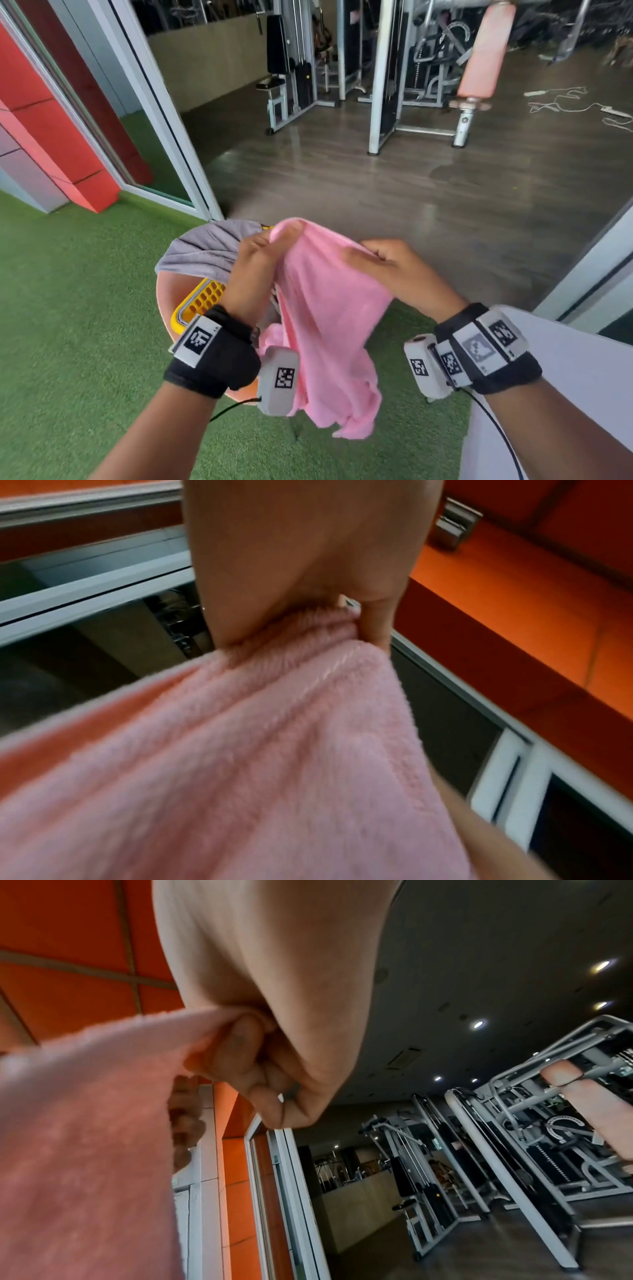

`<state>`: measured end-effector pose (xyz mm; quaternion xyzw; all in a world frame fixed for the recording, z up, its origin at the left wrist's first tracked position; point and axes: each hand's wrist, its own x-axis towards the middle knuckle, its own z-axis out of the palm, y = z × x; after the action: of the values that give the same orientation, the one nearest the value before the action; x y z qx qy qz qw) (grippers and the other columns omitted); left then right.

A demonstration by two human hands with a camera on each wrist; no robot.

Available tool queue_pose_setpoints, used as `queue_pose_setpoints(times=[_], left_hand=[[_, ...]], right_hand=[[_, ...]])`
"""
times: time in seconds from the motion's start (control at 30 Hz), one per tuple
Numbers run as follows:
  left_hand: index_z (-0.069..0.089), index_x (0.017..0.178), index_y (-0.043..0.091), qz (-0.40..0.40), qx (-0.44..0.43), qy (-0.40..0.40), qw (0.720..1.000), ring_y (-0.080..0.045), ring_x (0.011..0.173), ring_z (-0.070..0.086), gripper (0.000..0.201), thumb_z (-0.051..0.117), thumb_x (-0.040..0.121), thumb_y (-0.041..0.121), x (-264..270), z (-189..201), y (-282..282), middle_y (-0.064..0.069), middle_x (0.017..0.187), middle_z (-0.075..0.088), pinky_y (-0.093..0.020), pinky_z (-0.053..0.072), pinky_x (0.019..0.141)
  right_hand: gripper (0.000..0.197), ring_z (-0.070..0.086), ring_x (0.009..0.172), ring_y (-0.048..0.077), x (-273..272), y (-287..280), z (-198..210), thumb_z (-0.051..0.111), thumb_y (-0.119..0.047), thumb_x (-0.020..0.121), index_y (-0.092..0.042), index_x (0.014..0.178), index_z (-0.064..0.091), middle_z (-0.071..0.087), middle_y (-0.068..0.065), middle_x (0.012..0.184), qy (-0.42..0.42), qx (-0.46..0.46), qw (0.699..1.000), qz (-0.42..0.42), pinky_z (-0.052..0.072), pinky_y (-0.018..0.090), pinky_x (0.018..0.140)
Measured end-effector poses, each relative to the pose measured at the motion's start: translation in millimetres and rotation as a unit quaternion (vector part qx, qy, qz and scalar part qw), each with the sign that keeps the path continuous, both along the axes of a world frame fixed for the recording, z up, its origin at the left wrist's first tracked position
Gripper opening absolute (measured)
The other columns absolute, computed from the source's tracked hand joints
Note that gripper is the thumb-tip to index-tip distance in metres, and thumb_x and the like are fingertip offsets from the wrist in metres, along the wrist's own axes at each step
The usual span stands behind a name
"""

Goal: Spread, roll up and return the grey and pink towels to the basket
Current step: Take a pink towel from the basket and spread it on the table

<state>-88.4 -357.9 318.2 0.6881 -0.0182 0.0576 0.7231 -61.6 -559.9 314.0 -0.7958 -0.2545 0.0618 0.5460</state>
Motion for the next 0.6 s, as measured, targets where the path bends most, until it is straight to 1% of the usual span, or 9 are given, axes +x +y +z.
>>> queue_pose_setpoints(times=[0.07, 0.1, 0.2, 0.23, 0.3, 0.4, 0.43, 0.5, 0.6], left_hand=[[0.057, 0.065, 0.003, -0.011, -0.009, -0.008, 1.000, -0.014, 0.058, 0.045, 0.032, 0.065, 0.088, 0.023, -1.0, 4.5, -0.1, -0.006, 0.060, 0.049, -0.025, 0.034, 0.055], [0.060, 0.072, -0.001, -0.058, 0.019, -0.007, 0.998, -0.012, 0.064, 0.049, 0.026, 0.064, 0.088, 0.020, -3.5, 3.2, -3.6, -0.005, 0.066, 0.053, -0.023, 0.040, 0.060], [0.057, 0.101, -0.011, -0.205, 0.081, 0.011, 0.975, -0.019, 0.088, 0.047, 0.039, 0.063, 0.092, 0.027, -12.8, -7.5, -18.9, -0.011, 0.092, 0.053, -0.035, 0.039, 0.077], [0.057, 0.103, -0.013, -0.198, 0.087, 0.010, 0.976, -0.022, 0.088, 0.043, 0.047, 0.063, 0.092, 0.032, -10.2, -10.5, -19.5, -0.012, 0.093, 0.051, -0.039, 0.034, 0.076], [0.054, 0.095, -0.016, -0.130, 0.051, -0.012, 0.990, -0.025, 0.082, 0.037, 0.056, 0.065, 0.090, 0.038, -3.9, -12.3, -18.5, -0.015, 0.087, 0.046, -0.041, 0.028, 0.071], [0.054, 0.088, -0.010, -0.062, -0.014, -0.022, 0.998, -0.025, 0.079, 0.042, 0.042, 0.060, 0.094, 0.031, -3.3, -18.2, -19.6, -0.016, 0.082, 0.049, -0.040, 0.033, 0.075], [0.056, 0.084, -0.004, -0.061, -0.003, -0.021, 0.998, -0.020, 0.075, 0.045, 0.032, 0.058, 0.096, 0.026, -6.4, -19.5, -23.8, -0.012, 0.078, 0.051, -0.034, 0.037, 0.074], [0.051, 0.074, 0.007, -0.071, 0.040, -0.021, 0.996, -0.011, 0.058, 0.040, 0.027, 0.053, 0.099, 0.017, -14.0, -18.6, -35.2, -0.003, 0.062, 0.043, -0.022, 0.034, 0.057], [0.040, 0.070, 0.003, -0.056, 0.066, -0.043, 0.995, -0.018, 0.053, 0.027, 0.036, 0.052, 0.099, 0.020, -16.1, -17.7, -39.9, -0.010, 0.061, 0.028, -0.024, 0.026, 0.047]], right_hand=[[0.050, 0.025, 0.059, 0.009, -2.3, -4.6, -4.6, 0.059, -0.044, 0.091, -0.007, 0.064, 0.041, 0.024, -0.005, 0.065, 0.003, -0.003, 1.000, 0.007, 0.017, 0.034, 0.055], [0.053, 0.026, 0.060, 0.008, -1.4, -5.5, -3.2, 0.061, -0.045, 0.092, -0.005, 0.064, 0.042, 0.025, -0.005, 0.066, -0.005, 0.008, 1.000, 0.005, 0.018, 0.034, 0.056], [0.037, 0.038, 0.065, 0.010, 2.4, -3.6, 9.9, 0.066, -0.035, 0.091, -0.005, 0.069, 0.058, 0.041, 0.010, 0.063, -0.035, 0.051, 0.998, -0.002, 0.029, 0.034, 0.060], [0.030, 0.045, 0.068, 0.011, 4.1, -2.6, 10.3, 0.068, -0.030, 0.090, -0.005, 0.075, 0.063, 0.051, 0.015, 0.067, -0.036, 0.057, 0.998, 0.004, 0.034, 0.034, 0.062], [0.009, 0.056, 0.078, 0.008, 4.7, -2.5, 3.2, 0.071, -0.017, 0.088, -0.009, 0.089, 0.069, 0.067, 0.012, 0.082, -0.004, 0.078, 0.997, 0.003, 0.043, 0.027, 0.070], [0.021, 0.064, 0.091, 0.009, 0.9, -1.9, -9.2, 0.068, -0.002, 0.088, -0.011, 0.106, 0.065, 0.070, 0.008, 0.104, 0.037, 0.107, 0.993, -0.008, 0.050, 0.024, 0.082], [0.023, 0.065, 0.094, 0.011, 0.4, -0.9, -10.5, 0.066, 0.000, 0.088, -0.010, 0.108, 0.063, 0.070, 0.008, 0.105, 0.025, 0.118, 0.993, -0.012, 0.050, 0.026, 0.085], [0.027, 0.067, 0.095, 0.022, 0.2, 1.3, -6.5, 0.063, 0.002, 0.089, -0.013, 0.112, 0.060, 0.070, 0.009, 0.100, 0.009, 0.142, 0.990, -0.017, 0.051, 0.032, 0.088], [0.026, 0.068, 0.089, 0.025, 0.8, 6.4, -8.2, 0.066, -0.004, 0.089, -0.016, 0.112, 0.060, 0.071, 0.014, 0.095, 0.029, 0.150, 0.988, -0.019, 0.051, 0.035, 0.086]])
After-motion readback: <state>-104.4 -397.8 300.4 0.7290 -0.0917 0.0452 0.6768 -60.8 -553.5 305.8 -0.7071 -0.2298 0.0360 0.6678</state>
